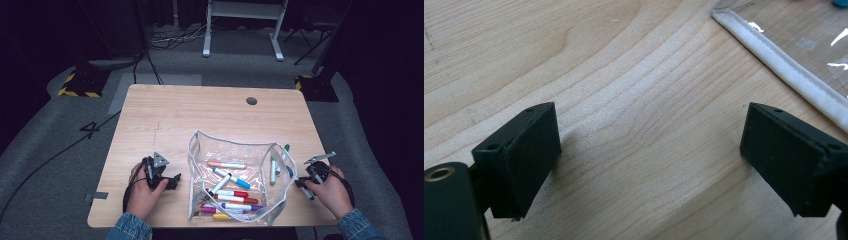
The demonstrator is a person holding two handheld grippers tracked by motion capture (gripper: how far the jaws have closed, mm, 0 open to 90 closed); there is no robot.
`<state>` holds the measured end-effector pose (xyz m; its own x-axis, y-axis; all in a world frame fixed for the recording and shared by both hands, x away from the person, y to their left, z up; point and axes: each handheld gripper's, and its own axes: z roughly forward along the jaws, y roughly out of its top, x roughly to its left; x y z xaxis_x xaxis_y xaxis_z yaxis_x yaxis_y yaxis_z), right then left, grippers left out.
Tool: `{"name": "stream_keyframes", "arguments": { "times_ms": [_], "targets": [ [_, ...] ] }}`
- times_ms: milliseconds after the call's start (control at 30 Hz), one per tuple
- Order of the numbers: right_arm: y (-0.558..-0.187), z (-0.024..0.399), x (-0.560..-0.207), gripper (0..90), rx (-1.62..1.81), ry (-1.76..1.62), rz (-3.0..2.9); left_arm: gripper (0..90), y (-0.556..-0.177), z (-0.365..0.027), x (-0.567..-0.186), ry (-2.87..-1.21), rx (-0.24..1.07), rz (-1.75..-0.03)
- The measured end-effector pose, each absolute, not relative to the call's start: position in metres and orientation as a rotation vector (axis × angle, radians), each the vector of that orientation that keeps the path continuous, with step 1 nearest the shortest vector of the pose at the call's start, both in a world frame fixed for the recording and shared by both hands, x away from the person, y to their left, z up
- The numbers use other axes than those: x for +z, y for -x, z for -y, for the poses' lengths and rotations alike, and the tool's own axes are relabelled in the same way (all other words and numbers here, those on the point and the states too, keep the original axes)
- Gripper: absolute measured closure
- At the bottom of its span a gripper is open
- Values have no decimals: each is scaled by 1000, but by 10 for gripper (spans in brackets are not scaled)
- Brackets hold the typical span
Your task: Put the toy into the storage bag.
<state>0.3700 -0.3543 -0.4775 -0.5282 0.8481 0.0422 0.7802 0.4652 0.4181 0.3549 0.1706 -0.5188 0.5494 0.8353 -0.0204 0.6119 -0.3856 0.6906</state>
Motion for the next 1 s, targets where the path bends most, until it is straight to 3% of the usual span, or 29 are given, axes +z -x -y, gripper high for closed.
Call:
{"name": "stream_keyframes", "arguments": {
  "times_ms": [267,1000],
  "targets": [
    [-367,363,-466,772,672,-1455,-2539,96,-355,-171,-519,-2130,440,-1160],
    [-360,336,-334,772,969,-1174,-2554,96,-355,-171,-519,-2131,440,-1160]
  ]
}}
